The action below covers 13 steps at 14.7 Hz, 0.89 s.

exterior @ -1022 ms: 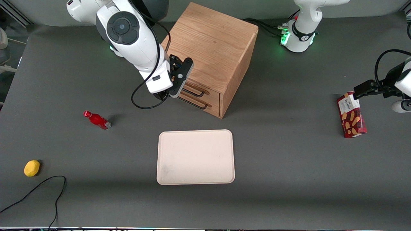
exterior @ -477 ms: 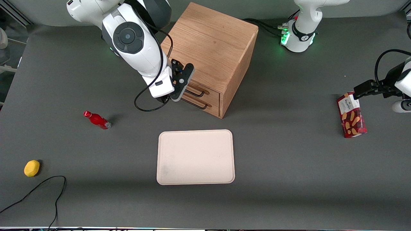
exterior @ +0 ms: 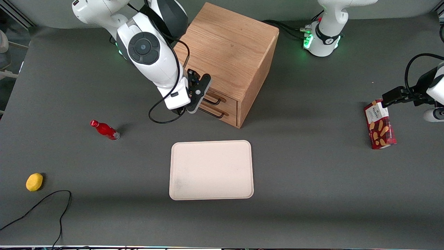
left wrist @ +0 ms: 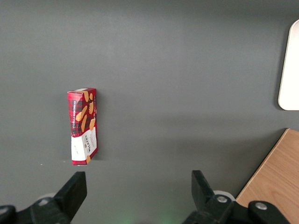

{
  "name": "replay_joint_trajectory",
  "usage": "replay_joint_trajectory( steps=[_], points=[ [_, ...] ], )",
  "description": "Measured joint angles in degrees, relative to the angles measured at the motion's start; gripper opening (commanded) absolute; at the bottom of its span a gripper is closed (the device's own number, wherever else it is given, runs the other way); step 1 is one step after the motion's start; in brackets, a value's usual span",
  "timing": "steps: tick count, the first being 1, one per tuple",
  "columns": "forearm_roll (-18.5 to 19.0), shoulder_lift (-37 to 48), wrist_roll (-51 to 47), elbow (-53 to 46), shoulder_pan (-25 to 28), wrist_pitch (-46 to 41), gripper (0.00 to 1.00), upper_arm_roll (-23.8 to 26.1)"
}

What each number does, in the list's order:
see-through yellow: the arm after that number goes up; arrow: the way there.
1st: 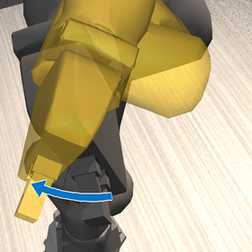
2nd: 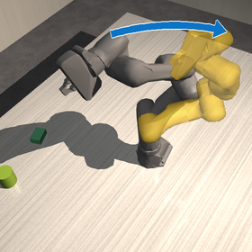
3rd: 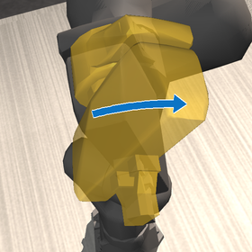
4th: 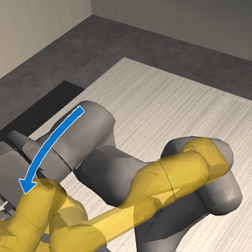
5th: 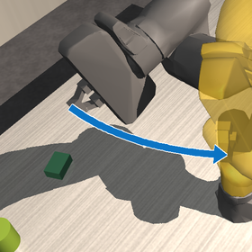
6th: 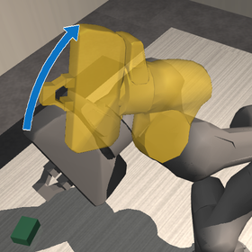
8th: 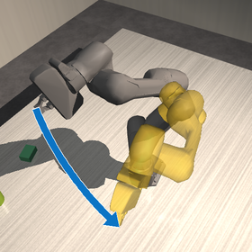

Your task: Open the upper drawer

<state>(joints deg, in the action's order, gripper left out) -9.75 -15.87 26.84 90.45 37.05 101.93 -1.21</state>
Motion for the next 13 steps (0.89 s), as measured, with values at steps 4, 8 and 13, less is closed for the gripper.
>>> replay_joint_trajectory(
  steps=[4, 8, 13],
  points=[
    [0.0, -0.03, 0.0, 1.96, 0.04, 2.83, 1.0, 0.02],
    [0.0, -0.05, 0.02, 4.34, 0.08, 5.83, 1.0, 0.11],
    [0.0, -0.09, 0.14, 5.89, 0.17, 7.21, 1.0, 0.25]
  ],
)
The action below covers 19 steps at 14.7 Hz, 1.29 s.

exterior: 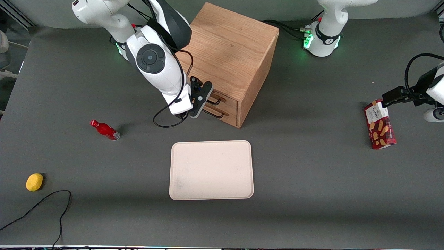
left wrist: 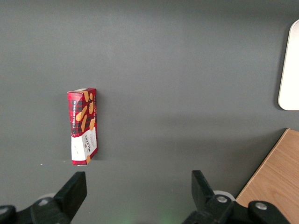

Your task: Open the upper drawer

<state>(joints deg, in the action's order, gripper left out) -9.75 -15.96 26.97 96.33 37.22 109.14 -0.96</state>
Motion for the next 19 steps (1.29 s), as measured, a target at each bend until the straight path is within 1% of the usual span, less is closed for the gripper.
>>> replay_joint_trajectory(
  steps=[5, 19],
  points=[
    [0.0, -0.23, 0.42, 2.43, 0.01, 3.46, 1.0, 0.07],
    [0.0, -1.44, 0.65, 4.18, 0.02, 7.08, 1.0, 0.39]
  ],
)
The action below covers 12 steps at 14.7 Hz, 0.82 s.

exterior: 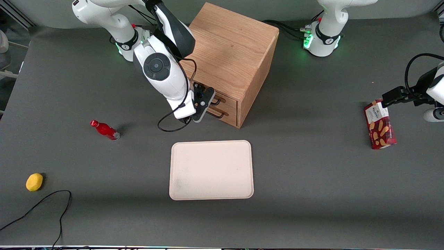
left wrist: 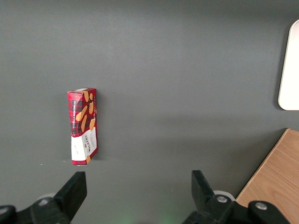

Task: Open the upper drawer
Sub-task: 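Pull the upper drawer outward by its handle with the right gripper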

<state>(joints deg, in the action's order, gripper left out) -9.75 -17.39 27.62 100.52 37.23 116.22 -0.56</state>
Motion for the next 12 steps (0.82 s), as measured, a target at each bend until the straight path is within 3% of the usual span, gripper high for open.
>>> replay_joint_trajectory(
  steps=[12],
  points=[
    [0.0, -0.27, 1.23, 0.33, -0.19, 1.0, 1.0, -0.11]
  ],
)
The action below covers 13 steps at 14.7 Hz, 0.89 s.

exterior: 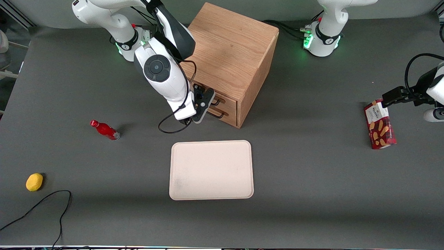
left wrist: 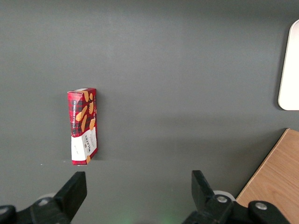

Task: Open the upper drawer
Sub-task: 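Pull the upper drawer outward by its handle with the right gripper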

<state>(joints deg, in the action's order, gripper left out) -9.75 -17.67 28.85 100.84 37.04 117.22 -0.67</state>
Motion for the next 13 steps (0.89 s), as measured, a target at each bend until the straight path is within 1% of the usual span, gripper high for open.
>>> replay_joint_trajectory(
  steps=[13],
  points=[
    [0.03, -1.99, 2.68, -2.62, -3.32, 0.82, 1.0, -0.64]
  ],
)
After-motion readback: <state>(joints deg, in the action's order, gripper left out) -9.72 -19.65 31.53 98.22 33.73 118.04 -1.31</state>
